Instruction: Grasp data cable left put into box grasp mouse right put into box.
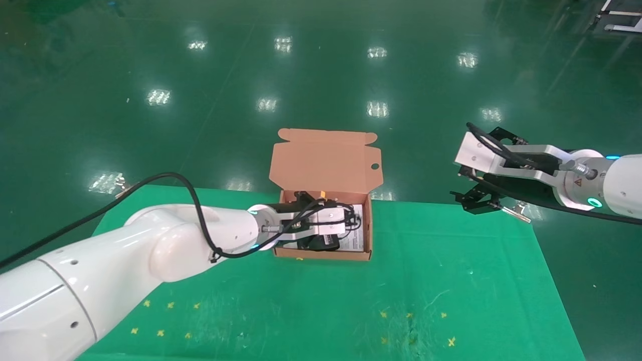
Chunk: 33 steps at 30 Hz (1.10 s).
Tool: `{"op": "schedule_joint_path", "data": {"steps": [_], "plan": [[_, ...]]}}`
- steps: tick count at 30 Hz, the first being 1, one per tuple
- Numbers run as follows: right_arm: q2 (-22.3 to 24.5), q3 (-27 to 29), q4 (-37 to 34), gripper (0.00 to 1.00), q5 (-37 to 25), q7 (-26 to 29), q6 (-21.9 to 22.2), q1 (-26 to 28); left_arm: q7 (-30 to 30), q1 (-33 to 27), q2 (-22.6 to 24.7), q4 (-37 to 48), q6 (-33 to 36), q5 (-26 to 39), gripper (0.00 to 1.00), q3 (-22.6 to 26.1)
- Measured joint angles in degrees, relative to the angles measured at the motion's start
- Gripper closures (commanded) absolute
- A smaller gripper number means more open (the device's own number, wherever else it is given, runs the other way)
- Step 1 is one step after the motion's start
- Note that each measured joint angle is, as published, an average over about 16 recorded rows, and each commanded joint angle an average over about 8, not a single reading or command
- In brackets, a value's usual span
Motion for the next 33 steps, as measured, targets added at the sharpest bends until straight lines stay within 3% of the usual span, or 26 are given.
{"op": "schedule_joint_path", "data": {"steps": [15,33], "plan": [[-0.8,2.3,0.0,0.0,0.5,-8.3,-5.9,4.6,-2.4,-5.2,-5.1,-3.3,1.0,-4.5,0.0,-6.3],[0.5,19.9,-0.8,0.0,19.5,-17.5,-18.2,-8.8,2.1,4.0,-15.4,-10.4,17.6,-21.3,0.0,-22.3]]}}
